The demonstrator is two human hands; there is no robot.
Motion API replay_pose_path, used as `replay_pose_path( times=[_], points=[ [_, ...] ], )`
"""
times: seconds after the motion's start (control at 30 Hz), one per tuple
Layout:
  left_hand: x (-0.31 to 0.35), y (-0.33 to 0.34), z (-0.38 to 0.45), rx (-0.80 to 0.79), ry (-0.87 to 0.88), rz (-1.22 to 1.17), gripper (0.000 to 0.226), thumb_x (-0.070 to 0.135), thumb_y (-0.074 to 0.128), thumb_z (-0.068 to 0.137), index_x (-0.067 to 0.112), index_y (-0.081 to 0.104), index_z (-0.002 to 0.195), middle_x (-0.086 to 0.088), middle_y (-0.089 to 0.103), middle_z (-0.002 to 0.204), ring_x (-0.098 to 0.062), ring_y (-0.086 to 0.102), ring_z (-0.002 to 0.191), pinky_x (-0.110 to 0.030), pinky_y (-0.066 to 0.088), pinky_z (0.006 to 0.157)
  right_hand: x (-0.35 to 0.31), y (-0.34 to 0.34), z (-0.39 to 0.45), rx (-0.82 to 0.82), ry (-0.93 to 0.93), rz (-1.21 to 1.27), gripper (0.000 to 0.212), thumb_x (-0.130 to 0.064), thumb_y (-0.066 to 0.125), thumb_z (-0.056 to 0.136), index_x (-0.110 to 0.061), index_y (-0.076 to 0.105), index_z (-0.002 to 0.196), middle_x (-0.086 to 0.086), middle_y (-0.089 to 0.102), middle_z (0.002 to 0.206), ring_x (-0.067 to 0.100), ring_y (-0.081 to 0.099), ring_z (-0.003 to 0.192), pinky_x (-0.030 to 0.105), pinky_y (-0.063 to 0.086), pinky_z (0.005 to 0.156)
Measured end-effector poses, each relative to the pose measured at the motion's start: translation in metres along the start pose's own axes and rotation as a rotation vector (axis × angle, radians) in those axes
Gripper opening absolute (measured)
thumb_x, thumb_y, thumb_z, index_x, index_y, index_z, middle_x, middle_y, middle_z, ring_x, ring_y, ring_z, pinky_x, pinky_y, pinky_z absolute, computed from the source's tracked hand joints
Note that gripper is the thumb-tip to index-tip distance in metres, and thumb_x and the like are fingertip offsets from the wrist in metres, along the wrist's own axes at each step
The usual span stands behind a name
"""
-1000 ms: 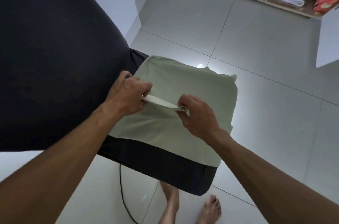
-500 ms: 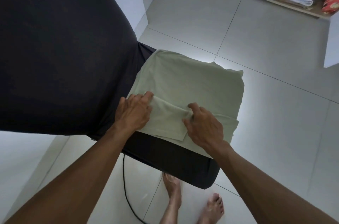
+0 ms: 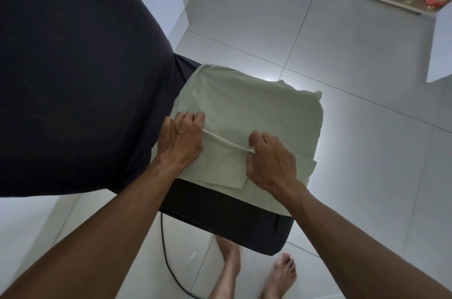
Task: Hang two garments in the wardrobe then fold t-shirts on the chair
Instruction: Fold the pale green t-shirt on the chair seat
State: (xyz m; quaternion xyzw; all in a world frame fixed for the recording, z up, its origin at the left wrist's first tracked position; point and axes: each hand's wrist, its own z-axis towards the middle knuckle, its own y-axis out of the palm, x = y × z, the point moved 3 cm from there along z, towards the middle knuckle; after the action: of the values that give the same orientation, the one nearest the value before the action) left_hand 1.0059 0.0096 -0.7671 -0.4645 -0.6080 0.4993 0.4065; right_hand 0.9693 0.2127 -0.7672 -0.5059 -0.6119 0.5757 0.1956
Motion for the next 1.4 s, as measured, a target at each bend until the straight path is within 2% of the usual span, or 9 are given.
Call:
replay_pose_path(
  times=[0.33,0.43,0.6,0.9,1.0,1.1,1.23,1.3,1.4],
  points=[
    [0.035,0.001,0.016,-0.123,0.134,-0.078,0.039,0.027,0.046,0.096,0.026,0.052,0.134,-0.005,0.049,0.139,-0.025,0.047,0.124,-0.042,0.038,0.1,0.022,-0.007,0.021,0.018,-0.032,-0.042,0.04,-0.029,0.05,0.091,-0.021,0.058,0.129,0.003,0.055,0.129,0.026,0.053,0.115,0.041,0.05,0.084],
    [0.058,0.0,0.031,-0.296,0.205,-0.165,0.056,0.038,0.037,0.103,0.034,0.021,0.156,-0.002,0.013,0.165,-0.025,0.015,0.151,-0.043,0.02,0.119,0.053,-0.012,0.032,-0.078,0.079,-0.022,0.053,-0.03,0.043,0.099,-0.029,0.036,0.151,0.002,0.023,0.163,0.03,0.021,0.149,0.05,0.04,0.107],
    [0.092,0.011,0.07,-0.424,0.168,-0.174,0.064,0.053,0.028,0.103,0.045,-0.008,0.155,0.007,-0.019,0.165,-0.022,-0.018,0.152,-0.054,0.001,0.123,0.097,-0.02,0.054,-0.177,0.141,0.134,0.056,-0.042,0.026,0.106,-0.05,0.0,0.156,-0.019,-0.014,0.166,0.02,-0.016,0.154,0.051,0.023,0.121],
    [0.142,0.019,0.165,-0.522,0.026,-0.091,0.073,0.074,0.008,0.093,0.042,-0.004,0.157,0.01,-0.006,0.167,-0.016,-0.01,0.154,-0.064,-0.01,0.117,0.174,-0.037,0.136,-0.393,0.203,0.363,0.069,-0.07,0.035,0.095,-0.045,0.016,0.156,-0.01,-0.001,0.168,0.018,-0.005,0.155,0.053,0.015,0.123],
    [0.161,0.023,0.198,-0.59,0.022,-0.08,0.078,0.075,0.013,0.093,0.034,0.011,0.158,0.007,0.012,0.167,-0.015,0.004,0.154,-0.064,-0.007,0.118,0.201,-0.035,0.157,-0.391,0.267,0.563,0.074,-0.068,0.047,0.093,-0.036,0.025,0.156,0.001,0.03,0.162,0.023,0.023,0.15,0.044,0.026,0.12],
    [0.175,0.036,0.229,-0.703,0.031,-0.145,0.075,0.074,0.028,0.093,0.031,0.03,0.154,0.008,0.026,0.163,-0.01,0.006,0.153,-0.06,-0.007,0.119,0.225,-0.033,0.182,-0.523,0.28,0.624,0.058,-0.062,0.057,0.092,-0.022,0.059,0.133,0.002,0.062,0.123,0.021,0.059,0.115,0.035,0.048,0.095],
    [0.197,0.048,0.251,-0.877,0.097,-0.257,0.043,0.058,0.044,0.093,0.025,0.071,0.102,0.005,0.066,0.123,-0.013,0.046,0.131,-0.049,0.007,0.118,0.243,-0.037,0.202,-0.517,0.121,0.66,0.036,-0.042,0.065,0.095,-0.012,0.068,0.074,-0.005,0.056,0.066,0.008,0.051,0.061,0.024,0.04,0.06],
    [0.204,0.044,0.256,-0.834,0.109,-0.363,0.041,0.048,0.053,0.093,0.02,0.055,0.064,0.003,0.059,0.072,-0.015,0.055,0.079,-0.036,0.035,0.094,0.251,-0.042,0.204,-0.458,0.11,0.735,0.037,-0.04,0.065,0.096,-0.017,0.06,0.067,-0.007,0.05,0.06,0.006,0.045,0.054,0.022,0.038,0.056],
    [0.207,0.028,0.258,-0.746,0.125,-0.443,0.049,0.05,0.063,0.091,0.018,0.046,0.057,0.006,0.048,0.057,-0.016,0.044,0.058,-0.028,0.036,0.059,0.264,-0.05,0.199,-0.47,0.109,0.802,0.031,-0.047,0.073,0.087,-0.017,0.068,0.081,-0.007,0.061,0.066,0.003,0.055,0.053,0.021,0.045,0.056]
  ],
)
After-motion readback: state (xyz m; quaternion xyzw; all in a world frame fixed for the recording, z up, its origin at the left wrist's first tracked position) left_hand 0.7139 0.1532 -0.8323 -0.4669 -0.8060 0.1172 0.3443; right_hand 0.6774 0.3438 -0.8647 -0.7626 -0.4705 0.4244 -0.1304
